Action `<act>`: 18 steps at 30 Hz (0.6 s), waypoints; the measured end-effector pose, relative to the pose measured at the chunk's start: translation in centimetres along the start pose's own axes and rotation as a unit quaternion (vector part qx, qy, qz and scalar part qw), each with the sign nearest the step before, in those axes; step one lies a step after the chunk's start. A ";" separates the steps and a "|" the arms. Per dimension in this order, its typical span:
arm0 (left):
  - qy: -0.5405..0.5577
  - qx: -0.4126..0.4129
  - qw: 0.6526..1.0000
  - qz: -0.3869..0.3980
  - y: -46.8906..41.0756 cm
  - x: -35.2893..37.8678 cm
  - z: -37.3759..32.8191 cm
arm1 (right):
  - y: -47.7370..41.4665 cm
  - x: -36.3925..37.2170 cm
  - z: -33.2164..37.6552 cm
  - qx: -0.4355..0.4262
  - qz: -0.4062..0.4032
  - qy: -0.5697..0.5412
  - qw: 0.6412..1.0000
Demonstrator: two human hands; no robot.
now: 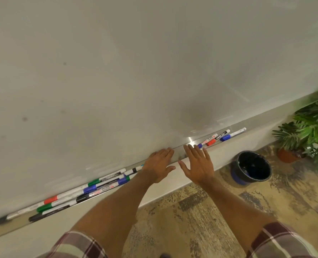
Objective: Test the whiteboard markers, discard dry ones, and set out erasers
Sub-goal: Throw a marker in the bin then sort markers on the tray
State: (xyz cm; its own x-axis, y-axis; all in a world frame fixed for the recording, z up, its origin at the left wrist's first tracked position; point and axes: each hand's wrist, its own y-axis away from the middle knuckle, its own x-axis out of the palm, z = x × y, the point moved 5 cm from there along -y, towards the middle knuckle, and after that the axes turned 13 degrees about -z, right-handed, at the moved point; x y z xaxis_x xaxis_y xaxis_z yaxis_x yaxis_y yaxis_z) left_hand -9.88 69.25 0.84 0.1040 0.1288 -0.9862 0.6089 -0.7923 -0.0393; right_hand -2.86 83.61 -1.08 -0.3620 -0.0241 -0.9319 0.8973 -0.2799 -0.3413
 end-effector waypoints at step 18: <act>-0.081 -0.159 0.984 0.000 23.7 -1.5 12.4 | 8.4 -1.3 24.1 -0.043 0.063 -0.038 0.996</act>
State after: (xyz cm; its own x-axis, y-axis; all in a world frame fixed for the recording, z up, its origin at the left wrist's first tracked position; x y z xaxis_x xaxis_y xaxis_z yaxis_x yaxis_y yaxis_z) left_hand -5.39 42.90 -0.63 -0.0069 0.0121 -0.9999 0.8265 -0.5628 -0.0125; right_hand -0.96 58.14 0.22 -0.2613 -0.1281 -0.9567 0.9539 -0.1860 -0.2356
